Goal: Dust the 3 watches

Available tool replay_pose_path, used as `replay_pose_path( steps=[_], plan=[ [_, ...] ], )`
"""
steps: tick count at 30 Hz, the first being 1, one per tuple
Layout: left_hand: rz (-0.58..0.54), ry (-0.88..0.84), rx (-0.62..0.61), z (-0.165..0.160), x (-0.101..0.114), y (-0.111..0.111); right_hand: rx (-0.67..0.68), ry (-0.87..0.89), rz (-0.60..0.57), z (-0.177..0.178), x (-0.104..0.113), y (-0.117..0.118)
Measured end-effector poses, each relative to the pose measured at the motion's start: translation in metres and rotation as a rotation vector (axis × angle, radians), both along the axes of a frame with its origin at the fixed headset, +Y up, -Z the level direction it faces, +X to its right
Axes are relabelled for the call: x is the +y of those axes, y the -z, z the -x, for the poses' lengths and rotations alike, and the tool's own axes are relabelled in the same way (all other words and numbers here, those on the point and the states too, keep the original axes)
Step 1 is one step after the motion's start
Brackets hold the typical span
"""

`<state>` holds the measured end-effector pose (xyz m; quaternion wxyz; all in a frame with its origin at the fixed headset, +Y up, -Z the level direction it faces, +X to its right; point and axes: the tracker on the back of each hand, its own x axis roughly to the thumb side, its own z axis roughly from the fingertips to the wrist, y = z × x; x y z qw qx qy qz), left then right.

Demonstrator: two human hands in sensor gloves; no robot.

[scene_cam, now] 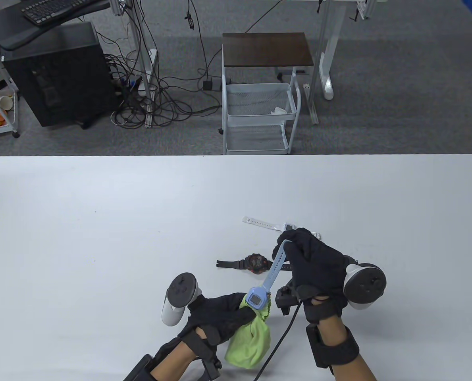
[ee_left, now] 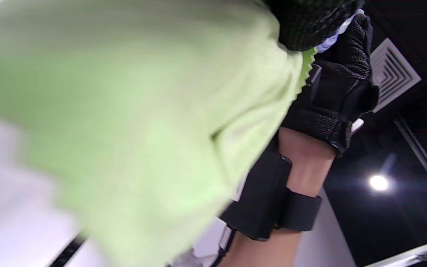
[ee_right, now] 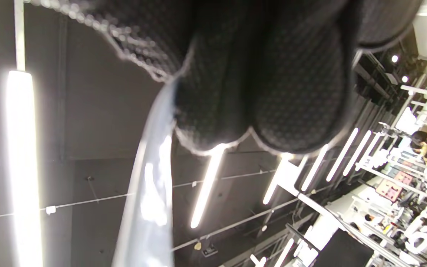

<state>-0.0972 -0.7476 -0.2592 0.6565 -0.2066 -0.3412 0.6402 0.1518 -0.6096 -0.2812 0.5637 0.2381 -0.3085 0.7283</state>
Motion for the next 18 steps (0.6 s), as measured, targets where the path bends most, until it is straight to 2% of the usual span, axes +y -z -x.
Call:
replay_pose_path(
  steps=[3,7,10,13,18],
  plan=[
    [-0.044,0.071,0.049,0.005,0.002,0.002,-0.003,0.006,-0.008,-0.001,0.000,-0.001],
    [-0.024,0.073,0.095,0.011,-0.003,0.006,-0.005,0.006,-0.006,-0.001,-0.001,0.000],
    [-0.051,0.138,0.113,0.015,-0.003,0.009,-0.011,-0.004,-0.010,0.001,-0.003,0.000],
    [-0.055,0.192,0.108,0.017,-0.004,0.012,-0.013,-0.017,-0.014,0.002,-0.004,0.000],
    [-0.034,0.159,0.060,0.018,-0.005,0.014,-0.012,-0.028,-0.014,0.004,-0.005,0.001]
  ],
)
